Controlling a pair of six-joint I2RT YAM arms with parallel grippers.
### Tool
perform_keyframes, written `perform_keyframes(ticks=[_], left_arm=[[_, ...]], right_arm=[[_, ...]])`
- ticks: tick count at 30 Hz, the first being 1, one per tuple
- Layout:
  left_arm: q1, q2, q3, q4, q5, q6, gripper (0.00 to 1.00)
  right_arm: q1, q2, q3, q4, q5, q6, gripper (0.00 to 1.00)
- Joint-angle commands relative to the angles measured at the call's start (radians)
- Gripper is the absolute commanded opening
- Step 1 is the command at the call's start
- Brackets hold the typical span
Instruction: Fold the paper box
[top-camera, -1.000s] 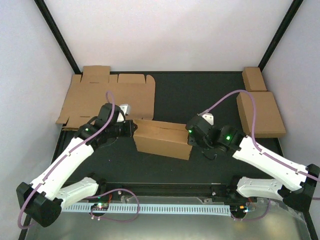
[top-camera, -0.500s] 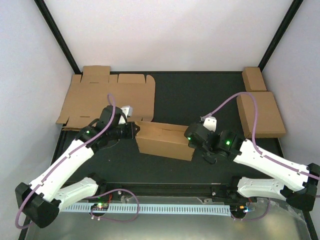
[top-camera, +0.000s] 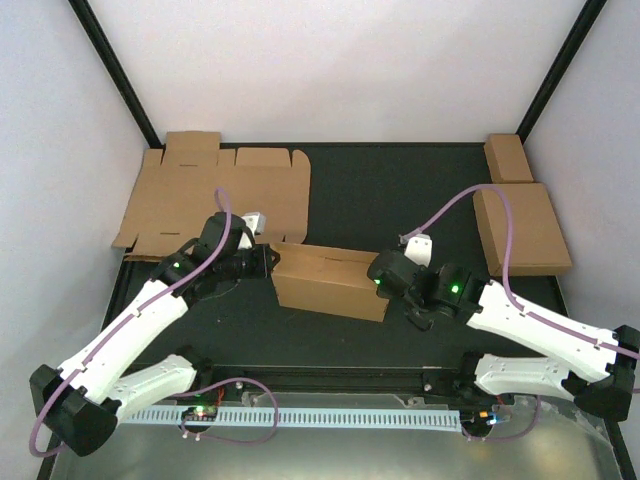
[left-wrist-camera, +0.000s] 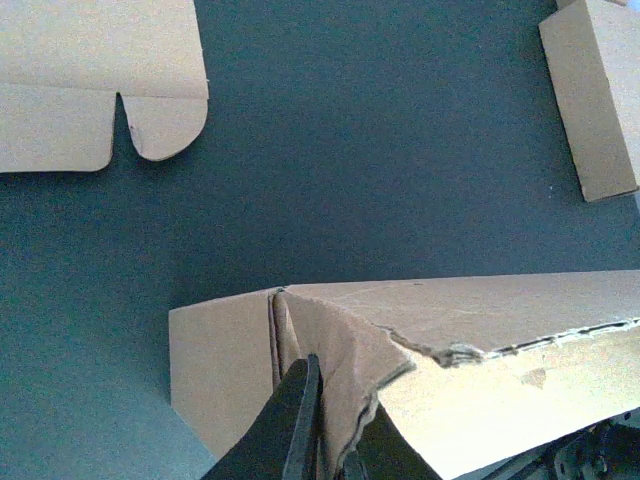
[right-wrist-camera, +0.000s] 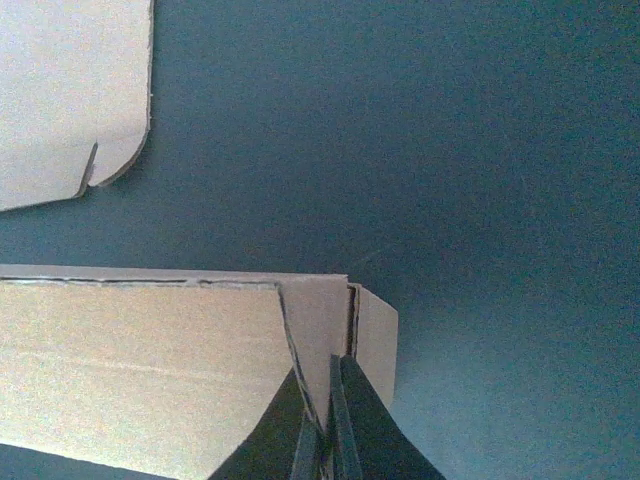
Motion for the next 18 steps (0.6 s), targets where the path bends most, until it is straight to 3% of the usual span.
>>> perform_keyframes(ticks=[1, 18], left_arm=[[-0.007, -0.009, -0.003, -0.037, -0.022, -0.003, 0.05], [-0.006, -0.01, 0.006, -0.047, -0.027, 0.002, 0.05]], right_arm=[[0.004, -0.005, -0.012, -0.08, 0.051, -0.025, 0.02], [0.004, -0.008, 0.004, -0.093, 0.057, -0.057, 0.02]])
